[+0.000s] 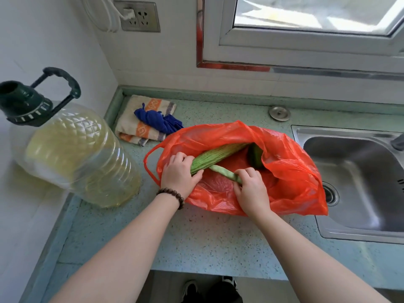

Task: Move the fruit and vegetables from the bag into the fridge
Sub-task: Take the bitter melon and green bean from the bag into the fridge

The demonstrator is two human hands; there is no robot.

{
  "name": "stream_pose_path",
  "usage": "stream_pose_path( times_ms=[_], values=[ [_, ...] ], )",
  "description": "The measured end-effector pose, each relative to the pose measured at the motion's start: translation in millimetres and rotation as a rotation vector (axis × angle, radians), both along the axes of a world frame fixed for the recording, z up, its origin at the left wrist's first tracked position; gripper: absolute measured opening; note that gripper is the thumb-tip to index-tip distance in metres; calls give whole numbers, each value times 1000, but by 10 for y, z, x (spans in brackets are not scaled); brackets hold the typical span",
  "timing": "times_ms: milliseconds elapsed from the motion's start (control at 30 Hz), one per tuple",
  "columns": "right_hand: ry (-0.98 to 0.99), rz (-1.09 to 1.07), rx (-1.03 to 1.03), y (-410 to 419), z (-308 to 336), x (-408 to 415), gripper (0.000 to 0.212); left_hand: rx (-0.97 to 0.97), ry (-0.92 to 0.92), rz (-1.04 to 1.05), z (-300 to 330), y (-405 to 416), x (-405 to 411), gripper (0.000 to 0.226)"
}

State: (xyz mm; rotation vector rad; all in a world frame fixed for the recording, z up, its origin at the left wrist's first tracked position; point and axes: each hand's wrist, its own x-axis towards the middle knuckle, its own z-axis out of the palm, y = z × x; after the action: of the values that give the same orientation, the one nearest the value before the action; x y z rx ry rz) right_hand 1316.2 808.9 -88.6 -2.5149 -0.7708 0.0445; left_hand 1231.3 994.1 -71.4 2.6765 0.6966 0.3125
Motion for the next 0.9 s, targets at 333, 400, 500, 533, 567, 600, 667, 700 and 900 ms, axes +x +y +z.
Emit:
stream_pose_path(
  times_ms=[333, 400, 500, 533, 567, 600, 667, 700, 900],
  values=[
    [-14, -129, 297, 55, 595, 127, 23, -98, -97, -67, 487, 16, 84, 42],
    [-8, -135, 362, 96, 714, 176, 24, -95, -117, -68, 555, 20, 86, 42],
    [33, -4, 354, 214, 807, 216, 25, -98, -151, -78, 630, 17, 72, 41],
    [61, 49, 347, 266, 823, 215, 26, -97, -163, -83, 651, 8, 69, 39],
    [88, 95, 338, 317, 838, 204, 26, -96, -180, -88, 677, -6, 67, 38],
    [112, 134, 324, 364, 843, 191, 26, -98, -197, -91, 700, -20, 68, 37],
    [153, 189, 288, 432, 834, 172, 29, -103, -227, -91, 744, -49, 68, 37],
    [174, 206, 271, 450, 827, 169, 31, -107, -239, -92, 761, -59, 67, 38],
    [305, 288, 230, 458, 806, 218, 60, -178, -327, -38, 794, -91, 31, 32]
  ],
)
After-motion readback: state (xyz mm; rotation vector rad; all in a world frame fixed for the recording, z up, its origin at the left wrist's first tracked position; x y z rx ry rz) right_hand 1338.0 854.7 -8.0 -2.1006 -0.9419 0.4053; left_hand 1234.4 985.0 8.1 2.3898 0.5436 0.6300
